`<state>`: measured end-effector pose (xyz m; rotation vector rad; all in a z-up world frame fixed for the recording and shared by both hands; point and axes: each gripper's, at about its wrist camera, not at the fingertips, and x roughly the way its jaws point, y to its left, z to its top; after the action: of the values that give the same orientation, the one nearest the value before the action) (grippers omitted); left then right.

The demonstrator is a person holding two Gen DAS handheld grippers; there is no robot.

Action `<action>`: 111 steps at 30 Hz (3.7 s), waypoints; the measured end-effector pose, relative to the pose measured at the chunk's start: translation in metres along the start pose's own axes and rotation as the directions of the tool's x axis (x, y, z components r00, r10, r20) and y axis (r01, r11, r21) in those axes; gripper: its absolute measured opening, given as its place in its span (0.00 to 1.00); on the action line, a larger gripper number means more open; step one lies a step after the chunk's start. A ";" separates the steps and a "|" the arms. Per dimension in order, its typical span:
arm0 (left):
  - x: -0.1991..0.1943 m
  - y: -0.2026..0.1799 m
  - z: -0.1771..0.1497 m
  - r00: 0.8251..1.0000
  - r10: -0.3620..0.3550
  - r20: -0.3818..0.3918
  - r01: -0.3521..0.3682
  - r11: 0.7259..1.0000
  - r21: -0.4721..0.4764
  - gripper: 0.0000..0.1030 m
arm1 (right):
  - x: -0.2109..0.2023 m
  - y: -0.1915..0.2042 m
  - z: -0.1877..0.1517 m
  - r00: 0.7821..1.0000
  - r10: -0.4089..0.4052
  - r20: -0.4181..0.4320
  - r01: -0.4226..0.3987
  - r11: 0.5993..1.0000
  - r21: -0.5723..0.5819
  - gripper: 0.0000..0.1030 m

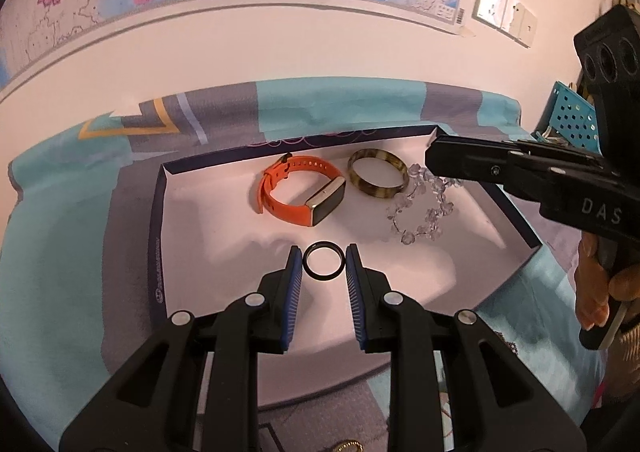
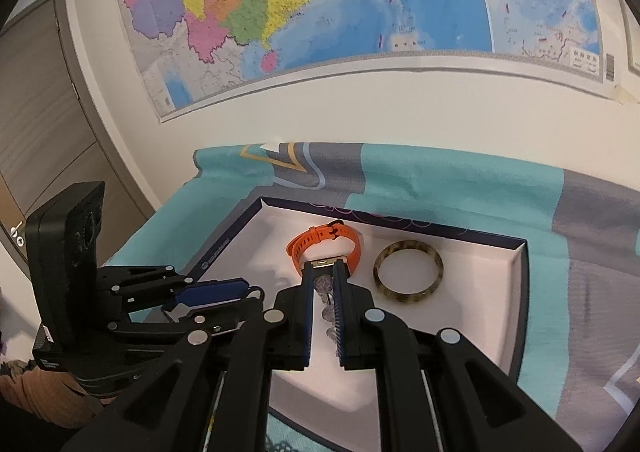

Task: Organize jewelry

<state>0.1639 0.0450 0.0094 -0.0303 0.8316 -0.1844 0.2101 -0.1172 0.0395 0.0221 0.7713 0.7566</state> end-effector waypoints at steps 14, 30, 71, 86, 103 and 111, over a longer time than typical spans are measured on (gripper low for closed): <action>0.030 -0.001 0.009 0.998 0.014 -0.061 -0.015 1.000 -0.019 0.22 | 0.021 -0.026 -0.007 0.998 -0.051 -0.046 0.054 0.996 0.071 0.08; 0.048 -0.006 0.010 0.995 0.043 -0.086 -0.042 0.999 0.007 0.22 | 0.033 -0.038 -0.015 0.989 -0.122 -0.090 0.128 0.990 0.067 0.10; -0.079 -0.004 -0.088 0.997 0.058 0.057 -0.058 0.998 0.005 0.54 | -0.043 0.025 -0.134 0.974 -0.108 -0.200 0.082 0.987 -0.135 0.33; -0.073 -0.008 -0.104 1.000 0.021 0.018 -0.021 1.000 -0.002 0.56 | -0.053 0.031 -0.125 0.988 -0.075 -0.137 0.060 0.992 -0.115 0.06; -0.067 -0.020 -0.111 1.000 -0.022 -0.014 0.023 0.997 0.067 0.53 | -0.085 0.031 -0.103 0.999 -0.042 -0.019 0.040 0.996 -0.086 0.00; -0.057 -0.021 -0.111 0.998 -0.019 -0.052 0.023 0.997 0.072 0.45 | -0.074 0.025 -0.118 0.993 -0.061 -0.097 0.053 0.995 -0.081 0.16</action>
<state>0.0416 0.0396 -0.0212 0.0345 0.8754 -0.2358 0.0846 -0.1747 0.0063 -0.1085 0.8326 0.7374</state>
